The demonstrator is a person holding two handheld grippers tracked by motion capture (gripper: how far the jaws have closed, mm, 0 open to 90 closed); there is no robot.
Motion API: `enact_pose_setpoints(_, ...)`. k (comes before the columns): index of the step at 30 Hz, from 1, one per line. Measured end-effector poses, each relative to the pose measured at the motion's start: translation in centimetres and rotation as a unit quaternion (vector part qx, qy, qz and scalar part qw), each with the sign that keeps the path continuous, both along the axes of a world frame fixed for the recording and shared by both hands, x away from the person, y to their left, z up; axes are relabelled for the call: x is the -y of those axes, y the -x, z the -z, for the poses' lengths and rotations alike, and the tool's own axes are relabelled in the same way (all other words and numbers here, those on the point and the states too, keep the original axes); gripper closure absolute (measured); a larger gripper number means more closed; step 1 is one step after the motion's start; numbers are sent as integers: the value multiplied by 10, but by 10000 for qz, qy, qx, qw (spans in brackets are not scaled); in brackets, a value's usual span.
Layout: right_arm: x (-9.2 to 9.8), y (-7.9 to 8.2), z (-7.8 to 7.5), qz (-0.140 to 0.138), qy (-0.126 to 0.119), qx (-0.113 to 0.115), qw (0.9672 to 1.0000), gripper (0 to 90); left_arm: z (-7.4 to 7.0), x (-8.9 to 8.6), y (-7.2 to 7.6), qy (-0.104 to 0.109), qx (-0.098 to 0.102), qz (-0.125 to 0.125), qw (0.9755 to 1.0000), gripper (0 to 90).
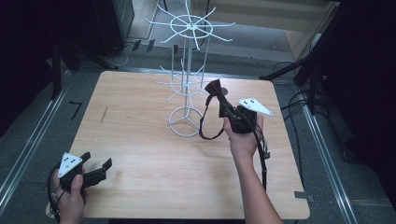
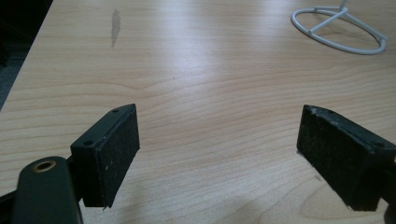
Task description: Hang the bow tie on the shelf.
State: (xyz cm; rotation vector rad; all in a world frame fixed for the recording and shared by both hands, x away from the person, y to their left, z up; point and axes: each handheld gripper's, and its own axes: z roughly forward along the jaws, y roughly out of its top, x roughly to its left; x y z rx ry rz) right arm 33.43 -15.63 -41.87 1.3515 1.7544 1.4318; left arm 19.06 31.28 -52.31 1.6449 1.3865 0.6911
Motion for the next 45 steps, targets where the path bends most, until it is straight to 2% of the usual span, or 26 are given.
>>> enact_pose_setpoints(16,-23,-9,21,-45,172,-174,9997,855,0,-1,0,46,14,-20,10000,139)
enact_pose_setpoints(21,-32,-11,32,-67,267,-286,9992,854,0,-1,0,40,22,-32,10000,139)
enact_pose_setpoints(30,-39,-14,42,-182,276,-412,9986,837,0,-1,0,34,16,-28,10000,140)
enact_pose_setpoints(42,-33,-15,51,-355,11,-574,9977,682,0,-1,0,43,25,-37,10000,139)
enact_pose_setpoints(43,-32,-14,50,-389,20,-563,9977,621,0,-1,0,37,22,-35,10000,140)
enact_pose_setpoints(45,-31,-14,50,-414,4,-557,9976,576,0,-1,0,35,23,-37,10000,139)
